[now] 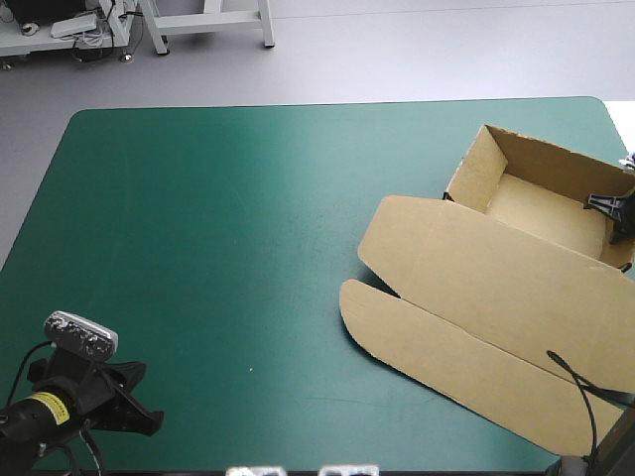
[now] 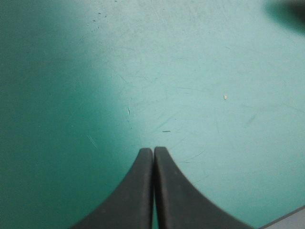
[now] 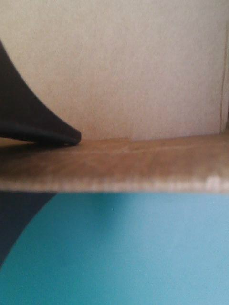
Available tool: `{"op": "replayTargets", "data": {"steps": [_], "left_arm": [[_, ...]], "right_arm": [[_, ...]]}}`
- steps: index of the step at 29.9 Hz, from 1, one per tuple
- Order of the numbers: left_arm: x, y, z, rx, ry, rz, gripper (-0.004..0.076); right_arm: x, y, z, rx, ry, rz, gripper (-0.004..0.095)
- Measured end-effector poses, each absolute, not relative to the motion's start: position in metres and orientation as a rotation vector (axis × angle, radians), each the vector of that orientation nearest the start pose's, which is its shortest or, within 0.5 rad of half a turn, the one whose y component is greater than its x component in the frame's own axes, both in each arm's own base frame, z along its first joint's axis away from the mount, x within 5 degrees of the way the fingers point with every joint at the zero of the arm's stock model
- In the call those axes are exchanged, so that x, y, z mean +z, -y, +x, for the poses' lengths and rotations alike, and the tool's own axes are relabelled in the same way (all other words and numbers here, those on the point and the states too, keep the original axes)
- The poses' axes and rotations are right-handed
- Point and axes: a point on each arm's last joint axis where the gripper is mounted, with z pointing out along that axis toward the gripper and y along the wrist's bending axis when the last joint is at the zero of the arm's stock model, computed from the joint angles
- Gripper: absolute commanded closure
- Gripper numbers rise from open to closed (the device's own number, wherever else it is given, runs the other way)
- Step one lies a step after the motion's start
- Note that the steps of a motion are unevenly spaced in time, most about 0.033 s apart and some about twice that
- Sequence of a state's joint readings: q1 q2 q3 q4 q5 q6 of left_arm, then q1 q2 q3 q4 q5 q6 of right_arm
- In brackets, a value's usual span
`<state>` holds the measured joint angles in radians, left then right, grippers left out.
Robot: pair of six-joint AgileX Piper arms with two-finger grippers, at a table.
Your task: Fold the box
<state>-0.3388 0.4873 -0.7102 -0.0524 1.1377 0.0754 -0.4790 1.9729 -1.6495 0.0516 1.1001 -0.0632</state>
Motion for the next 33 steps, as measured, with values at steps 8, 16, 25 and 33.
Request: {"op": "replayTargets", "data": {"steps": [8,16,25,33], "left_arm": [[0.32,0.025,0.057,-0.19,-2.355,0.49,0.0733],[0.32,0.025,0.057,-0.19,-2.359,0.491,0.0733],[0.32,0.025,0.057,-0.19,-2.359,0.491,0.0733],[0.32,0.025,0.057,-0.186,-2.352,0.499,0.0733]], "right_arm": [[0.239,0.191,0.371,-0.058,-2.856,0.602,0.0562],[0.266,0.193,0.376,-0.078,-2.809,0.579,0.0562],[0.309,0.179,0.363,0.001,-2.733,0.579,0.0563],[0.345,0.163,0.338,0.021,-2.68,0.527,0.0574]]}}
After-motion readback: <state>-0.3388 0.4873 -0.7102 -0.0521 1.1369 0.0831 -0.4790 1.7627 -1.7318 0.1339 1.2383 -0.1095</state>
